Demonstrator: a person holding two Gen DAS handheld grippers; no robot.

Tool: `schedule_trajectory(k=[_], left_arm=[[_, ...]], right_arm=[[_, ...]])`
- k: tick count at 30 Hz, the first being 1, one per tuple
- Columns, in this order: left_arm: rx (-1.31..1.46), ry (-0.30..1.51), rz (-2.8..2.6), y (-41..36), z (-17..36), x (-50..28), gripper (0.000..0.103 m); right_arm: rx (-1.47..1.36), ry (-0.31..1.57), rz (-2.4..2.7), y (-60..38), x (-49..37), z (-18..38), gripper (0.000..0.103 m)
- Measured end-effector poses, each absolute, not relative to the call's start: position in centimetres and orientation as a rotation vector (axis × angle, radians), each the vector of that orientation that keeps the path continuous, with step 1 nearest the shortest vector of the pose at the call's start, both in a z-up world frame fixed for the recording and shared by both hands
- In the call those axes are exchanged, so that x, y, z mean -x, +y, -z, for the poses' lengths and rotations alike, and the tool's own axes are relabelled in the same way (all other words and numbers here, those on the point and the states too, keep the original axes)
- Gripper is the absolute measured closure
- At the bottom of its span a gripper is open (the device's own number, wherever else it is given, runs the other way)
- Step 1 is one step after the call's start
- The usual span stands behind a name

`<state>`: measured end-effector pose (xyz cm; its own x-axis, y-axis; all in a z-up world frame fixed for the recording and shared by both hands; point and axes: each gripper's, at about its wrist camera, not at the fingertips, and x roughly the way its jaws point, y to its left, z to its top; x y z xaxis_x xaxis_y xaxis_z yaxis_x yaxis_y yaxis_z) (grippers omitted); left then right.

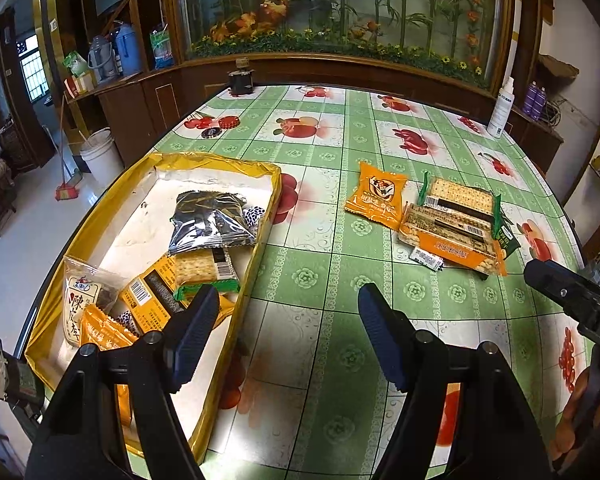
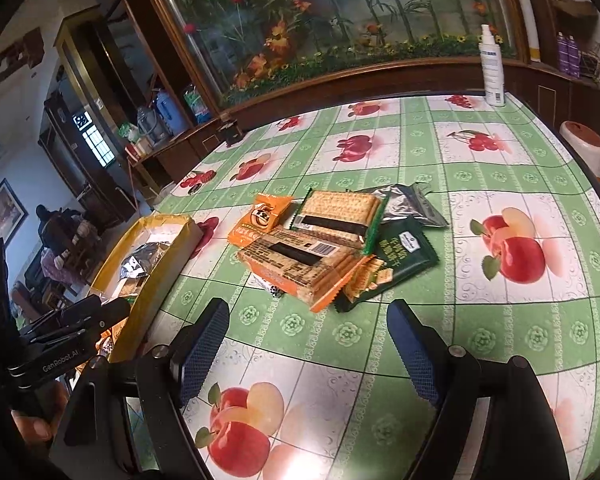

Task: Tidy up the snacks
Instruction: 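Withdraw both grippers from the tray toward the remaining snacks, then grasp the small orange packet with left gripper while right grasps the cracker pack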

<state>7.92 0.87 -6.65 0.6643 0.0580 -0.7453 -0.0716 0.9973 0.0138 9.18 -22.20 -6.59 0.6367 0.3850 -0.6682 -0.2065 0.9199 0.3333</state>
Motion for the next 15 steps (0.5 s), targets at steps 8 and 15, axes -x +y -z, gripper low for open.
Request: schedule_trajectory(k=[8,15], left_arm=[[0.013,0.857,-0.065,0.7,7.0,-9.8,0.031],[0.009,0.881,-0.064,0.8,7.5,-11.6,0.031]], right_arm=[[-0.192,0.832,-0.442,-19.6,-11.8,6.8,0.020],[-0.095,0.862,-0.521,-17.1,-15.8,7.4,0.020]])
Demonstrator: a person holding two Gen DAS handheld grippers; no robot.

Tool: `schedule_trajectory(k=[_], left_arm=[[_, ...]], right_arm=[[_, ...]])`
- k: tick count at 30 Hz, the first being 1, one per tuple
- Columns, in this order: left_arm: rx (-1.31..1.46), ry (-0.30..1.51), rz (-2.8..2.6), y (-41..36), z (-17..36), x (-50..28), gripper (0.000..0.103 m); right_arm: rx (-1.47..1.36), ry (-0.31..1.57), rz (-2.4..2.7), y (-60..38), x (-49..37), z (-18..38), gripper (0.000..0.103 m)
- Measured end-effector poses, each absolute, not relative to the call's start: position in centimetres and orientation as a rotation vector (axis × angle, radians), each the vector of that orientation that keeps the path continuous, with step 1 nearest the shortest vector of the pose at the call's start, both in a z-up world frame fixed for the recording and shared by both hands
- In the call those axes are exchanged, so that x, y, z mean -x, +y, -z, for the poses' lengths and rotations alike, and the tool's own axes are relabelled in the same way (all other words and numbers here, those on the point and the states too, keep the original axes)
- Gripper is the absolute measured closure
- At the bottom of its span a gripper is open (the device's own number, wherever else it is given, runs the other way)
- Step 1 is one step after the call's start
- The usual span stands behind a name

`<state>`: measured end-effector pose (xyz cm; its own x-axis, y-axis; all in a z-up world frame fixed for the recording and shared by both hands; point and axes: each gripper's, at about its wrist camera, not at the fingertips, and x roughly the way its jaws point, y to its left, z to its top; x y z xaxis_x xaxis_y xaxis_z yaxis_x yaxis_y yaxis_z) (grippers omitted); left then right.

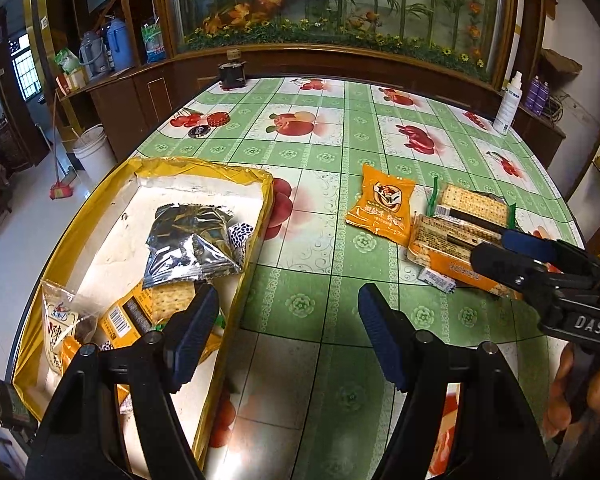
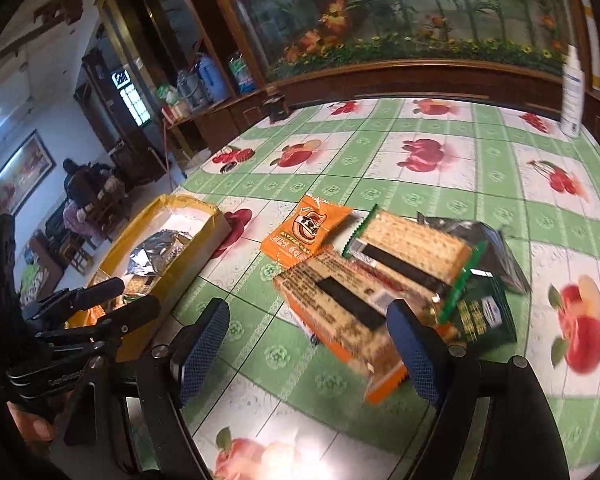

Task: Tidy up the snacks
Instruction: 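Grasp the small orange packet with left gripper while right grasps the cracker pack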

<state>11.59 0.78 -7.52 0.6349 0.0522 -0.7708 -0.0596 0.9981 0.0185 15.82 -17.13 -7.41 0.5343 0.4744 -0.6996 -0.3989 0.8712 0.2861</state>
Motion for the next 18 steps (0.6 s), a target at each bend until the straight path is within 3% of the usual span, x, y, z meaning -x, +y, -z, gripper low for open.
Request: schedule_trajectory(k=[12,13,14,18], left_arm=[[-0.003,0.918,-0.018,-0.7,7.7,-17.5,0.031],[-0.014,0.935,-0.007,-1.3,8.0,-18.5,0.031],[-0.021,0.953,0.004,-1.7,8.3,-19.2,0.031],[-0.063,0.981,0.037,-3.9,9.3,-21.4,0.031]], right_arm=[[0.018,0.998,-0.572,-16.5,-18.5,11.7,0.021],[0.020,1.001,-0.578,-16.3,-18.4,11.7,0.027],[0.039,1.000,-0.565,-16.1,-18.2,11.7,0.044],[0.057,1.023,-0.556,-15.9,-17.2,11.4,0.048]])
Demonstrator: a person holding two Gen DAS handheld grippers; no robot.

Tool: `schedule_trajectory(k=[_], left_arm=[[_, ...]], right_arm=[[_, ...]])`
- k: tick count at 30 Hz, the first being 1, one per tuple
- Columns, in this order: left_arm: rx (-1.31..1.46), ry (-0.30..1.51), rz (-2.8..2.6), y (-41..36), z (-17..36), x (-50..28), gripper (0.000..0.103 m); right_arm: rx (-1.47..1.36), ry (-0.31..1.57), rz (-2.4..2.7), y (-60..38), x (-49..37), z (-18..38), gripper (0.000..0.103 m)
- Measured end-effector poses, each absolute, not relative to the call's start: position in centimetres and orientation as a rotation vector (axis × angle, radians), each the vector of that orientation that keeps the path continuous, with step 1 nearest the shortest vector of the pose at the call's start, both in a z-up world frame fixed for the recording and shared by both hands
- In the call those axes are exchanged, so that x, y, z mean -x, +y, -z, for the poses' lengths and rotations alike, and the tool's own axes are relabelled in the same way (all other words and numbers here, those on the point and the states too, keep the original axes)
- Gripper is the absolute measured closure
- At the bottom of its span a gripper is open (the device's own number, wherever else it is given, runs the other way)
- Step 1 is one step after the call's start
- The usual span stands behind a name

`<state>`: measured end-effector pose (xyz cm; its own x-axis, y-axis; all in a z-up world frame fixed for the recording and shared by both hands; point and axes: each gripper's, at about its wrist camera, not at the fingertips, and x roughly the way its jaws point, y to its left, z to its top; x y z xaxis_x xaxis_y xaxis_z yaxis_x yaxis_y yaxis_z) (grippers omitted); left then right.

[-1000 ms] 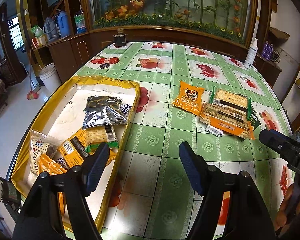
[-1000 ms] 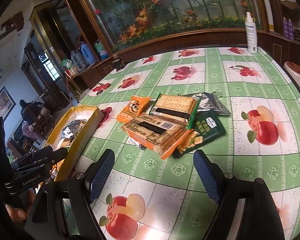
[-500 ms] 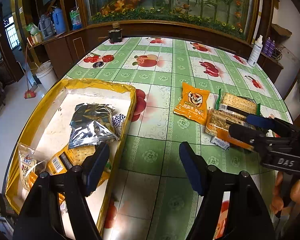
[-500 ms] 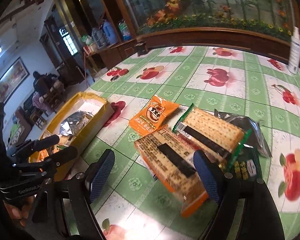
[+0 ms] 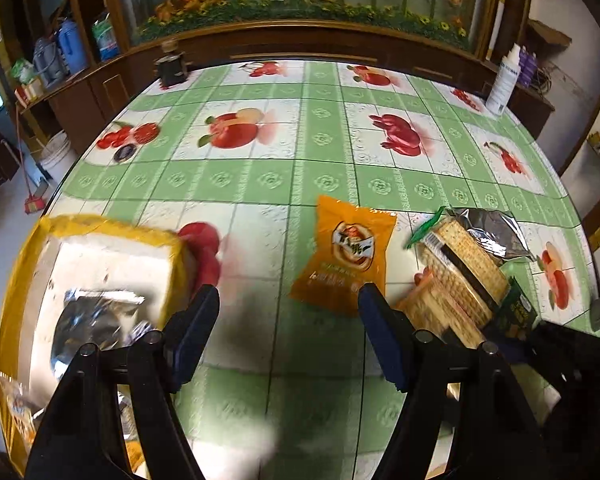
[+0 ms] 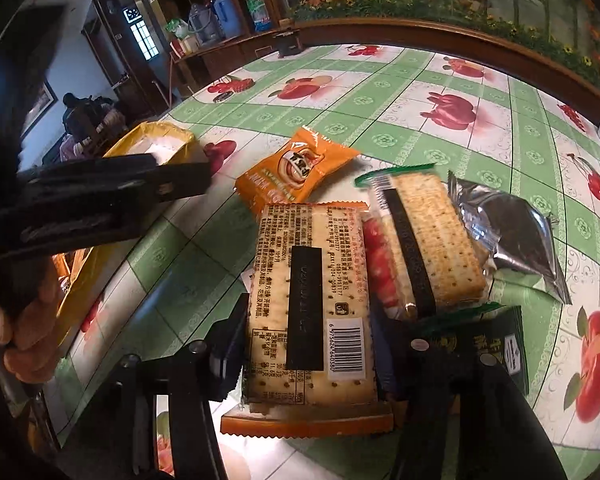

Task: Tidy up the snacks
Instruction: 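Grasp the small orange packet with left gripper while right grasps the cracker pack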

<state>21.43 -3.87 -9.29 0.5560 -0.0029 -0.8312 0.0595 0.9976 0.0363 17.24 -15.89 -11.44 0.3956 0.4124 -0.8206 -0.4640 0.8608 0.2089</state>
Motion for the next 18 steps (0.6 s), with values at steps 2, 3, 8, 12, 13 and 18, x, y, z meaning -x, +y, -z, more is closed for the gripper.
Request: schedule_trajectory(k=[2,3,8,12,13,18], left_arm=[[-0.083,0.990,0.045,-4.8,9.8,-22.3,0.031],[-0.084,0.994,0.054,-5.1,10.1,-22.6,0.031],[-0.144,1.010,0.080,-7.2,11.7,-24.2,0.031],[-0.122,1.004,0.081,-7.2,13.0,-25.0,0.024],[-0.105,1.000,0.082,-7.0,13.0,-25.1,0.026],[-0.084,0.986,0.082,-6.8,12.6,-24.2,0.064]], right_arm=[[0.026,1.032,-0.543,-16.5,-16.5,11.4,0.048],[0.003,1.036,-0.538,-17.0,-16.1,11.5,0.048],[-0.138,1.043,-0.523,-20.0,-13.8,11.5,0.048],[-0.192,1.030,-0.510,-21.3,-12.0,11.0,0.048],[-0.196,1.026,-0.508,-21.3,-11.8,10.8,0.048],[-0.225,0.997,-0.504,-21.9,-10.1,9.9,0.048]])
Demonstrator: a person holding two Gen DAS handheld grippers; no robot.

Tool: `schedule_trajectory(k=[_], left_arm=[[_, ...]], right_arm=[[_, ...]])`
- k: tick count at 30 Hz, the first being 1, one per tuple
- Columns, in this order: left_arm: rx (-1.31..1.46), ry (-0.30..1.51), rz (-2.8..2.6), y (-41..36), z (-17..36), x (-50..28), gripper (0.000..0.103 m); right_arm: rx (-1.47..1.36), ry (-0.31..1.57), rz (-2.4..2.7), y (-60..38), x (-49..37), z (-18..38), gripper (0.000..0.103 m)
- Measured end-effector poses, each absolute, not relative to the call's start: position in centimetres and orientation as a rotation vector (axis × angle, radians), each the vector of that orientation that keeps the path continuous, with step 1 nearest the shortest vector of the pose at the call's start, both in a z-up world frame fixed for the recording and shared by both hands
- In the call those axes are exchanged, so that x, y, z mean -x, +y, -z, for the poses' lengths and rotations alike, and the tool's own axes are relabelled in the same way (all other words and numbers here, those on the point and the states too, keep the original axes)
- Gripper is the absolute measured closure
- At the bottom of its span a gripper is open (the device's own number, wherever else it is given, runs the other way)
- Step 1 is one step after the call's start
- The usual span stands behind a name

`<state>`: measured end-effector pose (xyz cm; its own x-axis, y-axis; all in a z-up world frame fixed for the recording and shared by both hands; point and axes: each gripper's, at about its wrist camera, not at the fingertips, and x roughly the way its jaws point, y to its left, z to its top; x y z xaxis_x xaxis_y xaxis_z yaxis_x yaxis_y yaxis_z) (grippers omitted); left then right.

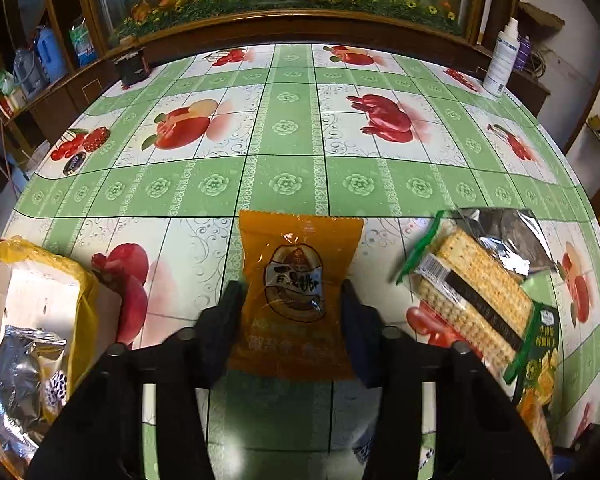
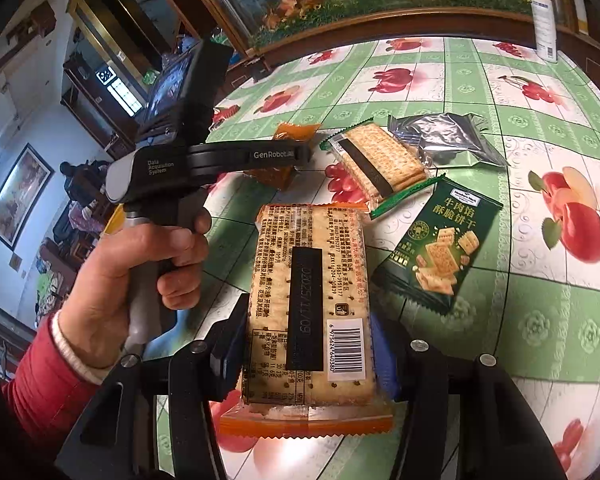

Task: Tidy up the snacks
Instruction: 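Grasp the small orange packet with left gripper while right grasps the cracker pack, then carry the orange packet and cracker pack over the tray and open both grippers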

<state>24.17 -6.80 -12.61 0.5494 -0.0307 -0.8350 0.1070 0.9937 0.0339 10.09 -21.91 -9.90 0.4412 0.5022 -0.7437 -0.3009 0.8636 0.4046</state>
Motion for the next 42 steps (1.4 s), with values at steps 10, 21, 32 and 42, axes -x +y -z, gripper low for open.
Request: schedule_trajectory(k=[10,21,32,42], left_arm=[[-0.064,0.907,0.031,-4.1,10.0,-17.2,0.067],[0.014,0.834,-0.079,2.2,7.1,-9.2,0.067],[0.061,0.785,-0.149,6.6,5.8,-5.3,0.066],[0.082,0.733,-0.224,9.9,4.6,-3.1,0.066]], right_arm=[[-0.234,0.968,-0.492,-22.1,-8.6,9.2,0.048],[-0.221,0.931,-0.554,-19.2,-6.7,7.9,0.048],[-0.199,0.908,-0.625,-15.5,-4.4,6.7,0.048],[-0.180,0.882,-0.659,-13.0,-3.1,5.4,0.048]])
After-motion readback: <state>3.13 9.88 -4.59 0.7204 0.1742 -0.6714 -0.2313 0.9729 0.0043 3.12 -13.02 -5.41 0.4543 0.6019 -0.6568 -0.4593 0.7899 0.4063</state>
